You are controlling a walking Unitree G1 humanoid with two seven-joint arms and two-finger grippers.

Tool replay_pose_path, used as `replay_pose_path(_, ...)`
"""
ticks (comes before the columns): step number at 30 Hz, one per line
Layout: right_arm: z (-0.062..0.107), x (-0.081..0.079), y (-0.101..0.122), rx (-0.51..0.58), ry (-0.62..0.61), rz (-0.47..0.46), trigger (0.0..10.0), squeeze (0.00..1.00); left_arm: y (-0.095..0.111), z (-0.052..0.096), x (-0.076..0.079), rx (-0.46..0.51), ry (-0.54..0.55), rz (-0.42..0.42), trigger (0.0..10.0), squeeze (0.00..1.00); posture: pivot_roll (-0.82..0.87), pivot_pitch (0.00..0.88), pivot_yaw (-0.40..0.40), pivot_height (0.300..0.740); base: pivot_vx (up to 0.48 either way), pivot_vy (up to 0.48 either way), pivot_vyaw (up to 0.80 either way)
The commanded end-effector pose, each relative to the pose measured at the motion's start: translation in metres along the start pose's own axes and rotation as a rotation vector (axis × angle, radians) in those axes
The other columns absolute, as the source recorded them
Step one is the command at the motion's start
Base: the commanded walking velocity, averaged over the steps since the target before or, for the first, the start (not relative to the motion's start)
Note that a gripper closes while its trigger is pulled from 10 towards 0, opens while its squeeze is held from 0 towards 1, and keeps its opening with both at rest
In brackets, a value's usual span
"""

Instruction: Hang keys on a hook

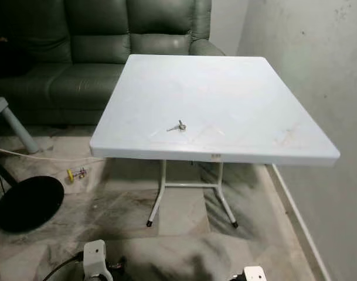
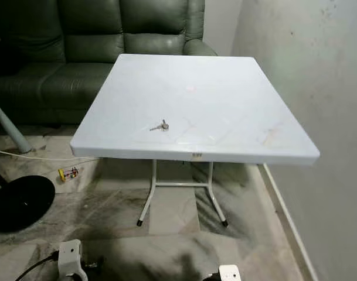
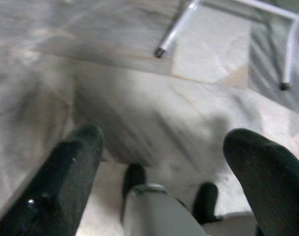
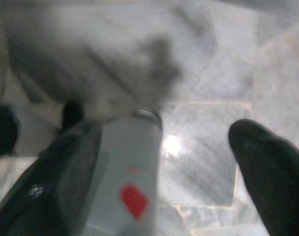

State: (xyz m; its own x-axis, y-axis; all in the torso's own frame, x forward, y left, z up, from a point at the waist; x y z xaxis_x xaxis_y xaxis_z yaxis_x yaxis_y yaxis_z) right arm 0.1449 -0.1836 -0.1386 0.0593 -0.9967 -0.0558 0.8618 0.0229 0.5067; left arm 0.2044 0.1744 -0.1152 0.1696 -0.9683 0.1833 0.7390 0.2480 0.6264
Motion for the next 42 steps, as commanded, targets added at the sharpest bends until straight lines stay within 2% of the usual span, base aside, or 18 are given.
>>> replay_pose_path(1, 0.0, -0.001, -0.001, -0.011, 0.007, 0.01, 10.0, 0.0, 0.001, 0.001, -0.004, 0.007, -0.001, -0.02, 10.0, 0.0, 0.0, 0.0, -0.025, 0.732, 0.0, 0.0, 0.0)
replay_pose_path(7, -0.002, 0.002, 0.018, 0.051, 0.004, 0.018, 10.0, 0.0, 0.024, -0.003, 0.004, 0.09, -0.045, -0.031, 10.0, 0.0, 0.0, 0.0, -0.024, 0.732, 0.0, 0.0, 0.0)
replay_pose_path(11, -0.005, 0.002, 0.041, 0.125, 0.017, 0.021, 10.0, 0.0, 0.042, -0.005, 0.011, 0.155, -0.074, -0.037, 10.0, 0.0, 0.0, 0.0, -0.025, 0.732, 0.0, 0.0, 0.0)
replay_pose_path(12, -0.005, 0.003, 0.055, 0.17, 0.026, 0.027, 10.0, 0.0, 0.052, -0.006, 0.014, 0.19, -0.091, -0.039, 10.0, 0.0, 0.0, 0.0, -0.026, 0.732, 0.0, 0.0, 0.0)
replay_pose_path(17, -0.005, 0.0, 0.077, 0.241, 0.053, 0.048, 10.0, 0.0, 0.068, -0.006, 0.022, 0.248, -0.137, -0.066, 10.0, 0.0, 0.0, 0.0, -0.026, 0.732, 0.0, 0.0, 0.0)
replay_pose_path(22, -0.003, -0.014, 0.105, 0.344, 0.136, 0.13, 10.0, 0.0, 0.085, -0.004, 0.045, 0.321, -0.247, -0.161, 10.0, 0.0, 0.0, 0.0, -0.027, 0.732, 0.0, 0.0, 0.0)
replay_pose_path(23, -0.003, -0.014, 0.105, 0.344, 0.136, 0.13, 10.0, 0.0, 0.085, -0.004, 0.045, 0.321, -0.247, -0.161, 10.0, 0.0, 0.0, 0.0, -0.027, 0.732, 0.0, 0.0, 0.0)
replay_pose_path(27, 0.001, -0.027, 0.131, 0.449, 0.199, 0.169, 10.0, 0.0, 0.102, -0.001, 0.059, 0.393, -0.315, -0.191, 10.0, 0.0, 0.0, 0.0, -0.023, 0.732, 0.0, 0.0, 0.0)
replay_pose_path(32, 0.005, -0.037, 0.148, 0.519, 0.245, 0.185, 10.0, 0.0, 0.115, 0.003, 0.072, 0.452, -0.377, -0.206, 10.0, 0.0, 0.0, 0.0, -0.023, 0.732, 0.0, 0.0, 0.0)
replay_pose_path(35, 0.011, -0.05, 0.168, 0.603, 0.298, 0.199, 10.0, 0.0, 0.131, 0.008, 0.087, 0.521, -0.437, -0.212, 10.0, 0.0, 0.0, 0.0, -0.023, 0.732, 0.0, 0.0, 0.0)
replay_pose_path(37, 0.013, -0.052, 0.173, 0.623, 0.308, 0.198, 10.0, 0.0, 0.135, 0.009, 0.089, 0.539, -0.447, -0.212, 10.0, 0.0, 0.0, 0.0, -0.023, 0.732, 0.0, 0.0, 0.0)
replay_pose_path(41, 0.024, -0.057, 0.202, 0.748, 0.331, 0.171, 10.0, 0.0, 0.163, 0.018, 0.096, 0.658, -0.471, -0.196, 10.0, 0.0, 0.0, 0.0, -0.025, 0.732, 0.0, 0.0, 0.0)
replay_pose_path(42, 0.024, -0.057, 0.202, 0.748, 0.331, 0.171, 10.0, 0.0, 0.163, 0.018, 0.096, 0.658, -0.471, -0.196, 10.0, 0.0, 0.0, 0.0, -0.025, 0.732, 0.0, 0.0, 0.0)
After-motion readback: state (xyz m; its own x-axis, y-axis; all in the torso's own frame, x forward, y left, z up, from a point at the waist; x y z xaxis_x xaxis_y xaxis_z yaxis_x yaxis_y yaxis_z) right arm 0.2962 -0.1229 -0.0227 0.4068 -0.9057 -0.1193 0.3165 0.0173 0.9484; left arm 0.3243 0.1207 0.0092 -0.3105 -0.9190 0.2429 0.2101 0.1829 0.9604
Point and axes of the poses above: a point about 5 cm out from each wrist's last joint towards the gripper, its own z axis pointing back from the gripper into the wrist, its own y axis along the axis of the wrist's last joint, x = y × z, the point moved 4 cm from there along -z, pointing out of the wrist towards the gripper
